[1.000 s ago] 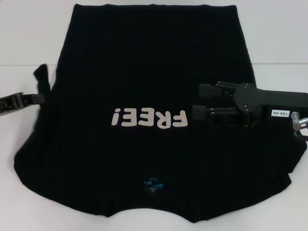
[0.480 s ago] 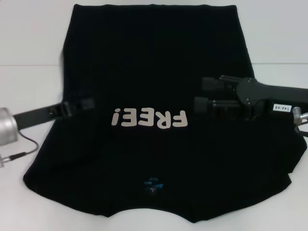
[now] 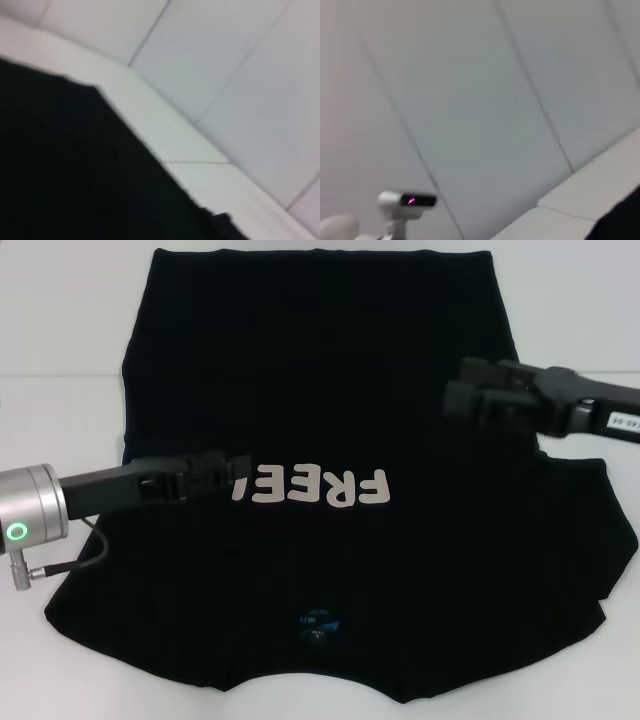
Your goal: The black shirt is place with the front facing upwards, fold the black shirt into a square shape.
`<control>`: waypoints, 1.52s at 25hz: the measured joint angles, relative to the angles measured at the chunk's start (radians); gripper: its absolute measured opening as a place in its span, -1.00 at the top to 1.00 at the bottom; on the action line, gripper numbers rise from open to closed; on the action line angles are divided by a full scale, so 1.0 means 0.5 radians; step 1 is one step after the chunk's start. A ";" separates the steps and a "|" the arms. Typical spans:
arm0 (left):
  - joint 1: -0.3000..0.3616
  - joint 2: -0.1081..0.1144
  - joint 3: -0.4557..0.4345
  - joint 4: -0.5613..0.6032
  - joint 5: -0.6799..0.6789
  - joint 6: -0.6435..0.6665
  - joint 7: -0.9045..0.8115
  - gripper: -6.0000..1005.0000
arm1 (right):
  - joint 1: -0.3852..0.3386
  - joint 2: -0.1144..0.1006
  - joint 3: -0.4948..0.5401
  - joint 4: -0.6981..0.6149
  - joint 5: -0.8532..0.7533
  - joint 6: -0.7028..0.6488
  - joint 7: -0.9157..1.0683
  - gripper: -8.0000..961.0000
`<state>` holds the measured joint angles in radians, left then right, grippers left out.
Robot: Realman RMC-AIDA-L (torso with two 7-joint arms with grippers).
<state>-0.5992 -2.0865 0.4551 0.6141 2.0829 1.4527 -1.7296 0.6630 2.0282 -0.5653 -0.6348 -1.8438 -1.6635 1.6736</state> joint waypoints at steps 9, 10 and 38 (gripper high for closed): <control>0.006 -0.012 0.074 -0.055 -0.052 0.416 0.731 -0.48 | -0.155 -0.088 -0.015 -0.016 -0.093 0.326 0.950 -0.80; 0.007 -0.013 0.116 -0.062 -0.052 0.427 0.794 -0.55 | -0.175 -0.099 -0.015 -0.025 -0.158 0.340 1.070 -0.80; 0.058 -0.110 0.355 -0.099 -0.067 0.432 1.232 -0.83 | -0.255 -0.299 -0.013 -0.034 -0.808 0.275 1.894 -0.76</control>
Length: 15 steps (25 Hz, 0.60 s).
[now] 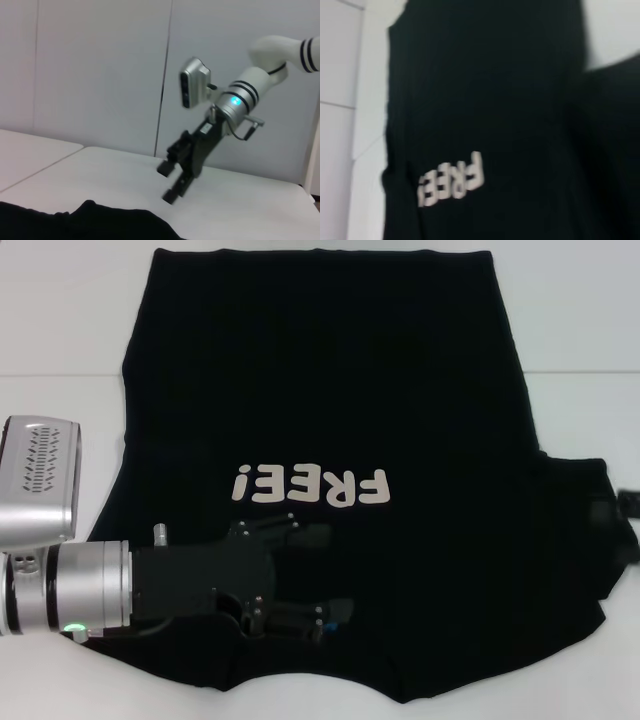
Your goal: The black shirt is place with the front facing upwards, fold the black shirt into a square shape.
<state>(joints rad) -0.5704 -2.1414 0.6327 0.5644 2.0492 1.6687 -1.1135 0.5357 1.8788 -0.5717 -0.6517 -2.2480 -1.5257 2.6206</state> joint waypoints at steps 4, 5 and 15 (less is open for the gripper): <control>0.004 0.000 0.002 0.000 0.000 -0.009 0.001 -0.83 | -0.096 -0.020 0.008 0.031 -0.023 0.051 0.000 -0.75; 0.004 -0.001 0.003 0.000 0.000 -0.009 0.001 -0.83 | -0.111 -0.023 0.009 0.032 -0.024 0.065 -0.002 -0.75; 0.008 -0.009 0.003 0.000 0.003 -0.016 -0.006 -0.83 | -0.096 0.012 -0.016 0.106 -0.028 0.325 -0.063 -0.74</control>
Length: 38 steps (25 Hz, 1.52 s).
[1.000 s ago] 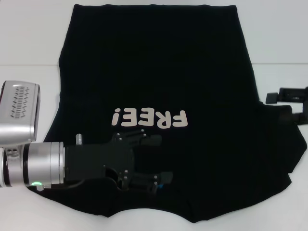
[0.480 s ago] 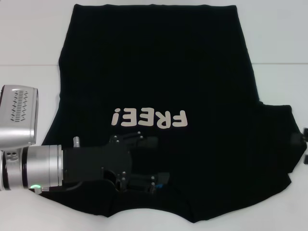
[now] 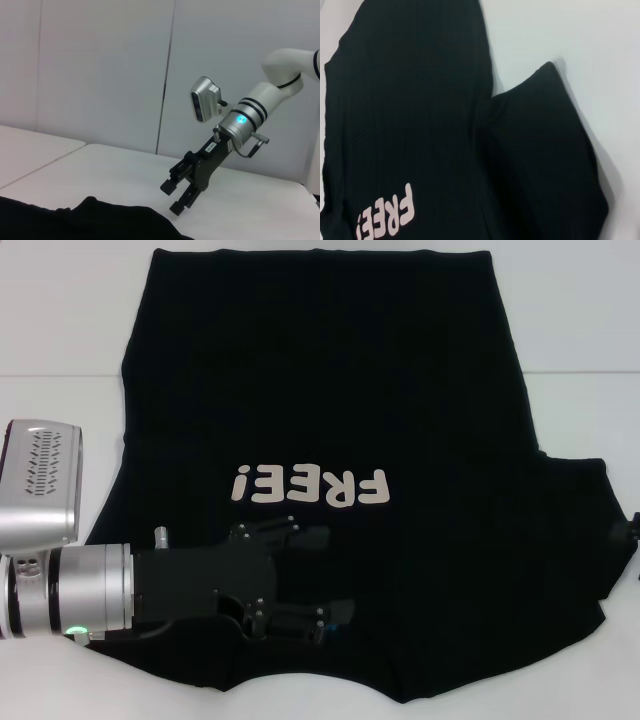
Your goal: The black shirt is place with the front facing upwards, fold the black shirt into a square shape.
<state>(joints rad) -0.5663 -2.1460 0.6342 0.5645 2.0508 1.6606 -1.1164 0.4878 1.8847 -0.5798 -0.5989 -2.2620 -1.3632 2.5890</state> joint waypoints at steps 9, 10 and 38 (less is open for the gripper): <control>0.002 0.014 -0.003 -0.030 -0.001 -0.015 -0.005 -0.83 | 0.111 0.009 -0.003 0.129 -0.069 0.115 -0.018 -0.73; 0.002 0.015 -0.002 -0.030 -0.001 -0.016 -0.005 -0.83 | 0.120 0.009 -0.003 0.137 -0.069 0.120 -0.016 -0.73; 0.001 0.021 -0.007 -0.031 -0.009 -0.070 -0.004 -0.83 | 0.118 0.042 0.000 0.125 -0.070 0.177 -0.042 0.29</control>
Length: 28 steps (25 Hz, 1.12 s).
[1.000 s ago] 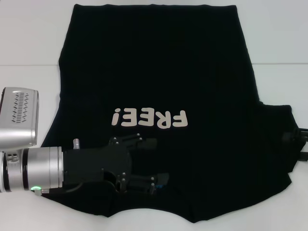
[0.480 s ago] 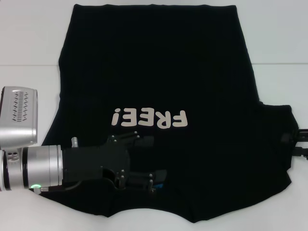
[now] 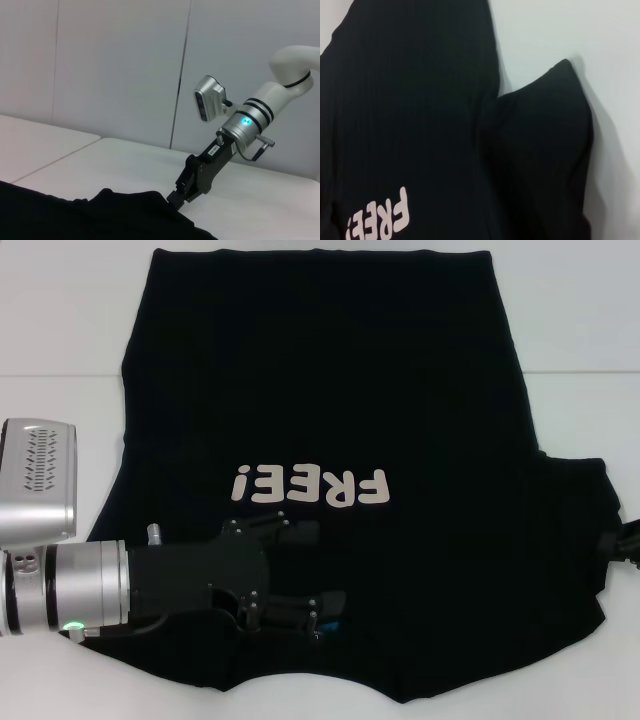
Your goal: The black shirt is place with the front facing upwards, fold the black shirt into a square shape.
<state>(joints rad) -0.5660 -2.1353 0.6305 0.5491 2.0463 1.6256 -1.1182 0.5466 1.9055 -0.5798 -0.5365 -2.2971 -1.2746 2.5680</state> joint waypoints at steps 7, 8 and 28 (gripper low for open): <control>0.000 0.000 0.000 0.000 0.000 0.001 -0.001 -0.83 | -0.006 -0.001 0.000 0.006 -0.002 0.012 0.000 0.82; 0.000 0.000 0.000 0.000 0.000 0.001 -0.001 -0.83 | -0.009 -0.001 0.000 0.006 -0.002 0.012 0.000 0.86; 0.009 0.003 -0.028 0.000 -0.007 0.018 -0.002 -0.83 | -0.075 -0.056 0.007 -0.057 -0.002 -0.139 0.004 0.50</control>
<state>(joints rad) -0.5613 -2.1337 0.6166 0.5492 2.0429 1.6347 -1.1195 0.5092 1.8777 -0.5762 -0.5648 -2.2982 -1.3444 2.5700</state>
